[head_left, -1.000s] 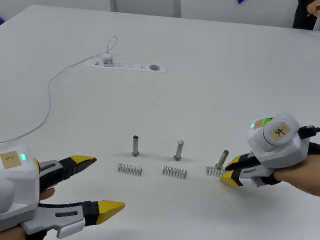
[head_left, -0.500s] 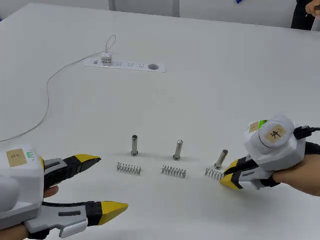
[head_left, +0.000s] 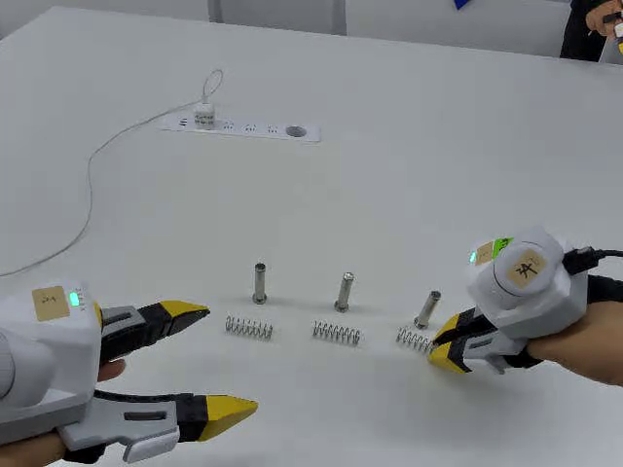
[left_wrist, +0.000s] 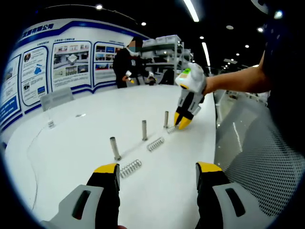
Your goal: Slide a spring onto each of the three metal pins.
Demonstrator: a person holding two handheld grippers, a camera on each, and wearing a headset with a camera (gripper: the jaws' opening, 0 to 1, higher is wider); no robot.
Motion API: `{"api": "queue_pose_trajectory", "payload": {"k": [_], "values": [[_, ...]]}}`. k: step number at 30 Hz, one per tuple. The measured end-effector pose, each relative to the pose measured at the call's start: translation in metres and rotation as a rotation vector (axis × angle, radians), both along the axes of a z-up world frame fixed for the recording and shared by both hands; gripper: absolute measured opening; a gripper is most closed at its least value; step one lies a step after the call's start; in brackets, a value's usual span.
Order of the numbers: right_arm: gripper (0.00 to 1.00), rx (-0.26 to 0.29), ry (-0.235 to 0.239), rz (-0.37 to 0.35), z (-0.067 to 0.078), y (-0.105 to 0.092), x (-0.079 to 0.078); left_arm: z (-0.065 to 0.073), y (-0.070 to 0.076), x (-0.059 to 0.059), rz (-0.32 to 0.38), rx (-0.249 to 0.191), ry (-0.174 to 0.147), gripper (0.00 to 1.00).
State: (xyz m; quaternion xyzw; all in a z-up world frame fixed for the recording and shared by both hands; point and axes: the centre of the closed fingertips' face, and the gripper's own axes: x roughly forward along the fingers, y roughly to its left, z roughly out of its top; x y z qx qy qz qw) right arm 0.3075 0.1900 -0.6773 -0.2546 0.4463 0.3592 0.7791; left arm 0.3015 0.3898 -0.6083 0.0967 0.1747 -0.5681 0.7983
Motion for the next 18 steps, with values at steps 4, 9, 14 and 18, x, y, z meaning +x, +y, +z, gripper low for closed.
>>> {"api": "queue_pose_trajectory", "payload": {"k": [4, 9, 14, 18], "values": [[0.11, 0.016, -0.003, 0.023, 0.009, 0.007, -0.001, 0.002, -0.010, -0.002, -0.044, 0.014, -0.009, 0.65], [0.11, 0.045, -0.013, 0.077, 0.024, 0.025, -0.002, 0.008, -0.025, -0.004, -0.098, 0.018, -0.024, 0.63], [0.11, 0.058, -0.023, 0.142, 0.032, 0.045, -0.006, 0.010, -0.038, -0.004, -0.143, 0.022, -0.030, 0.60], [0.11, 0.064, -0.022, 0.198, 0.036, 0.057, -0.011, 0.006, -0.046, -0.004, -0.177, 0.035, -0.029, 0.57]]}}
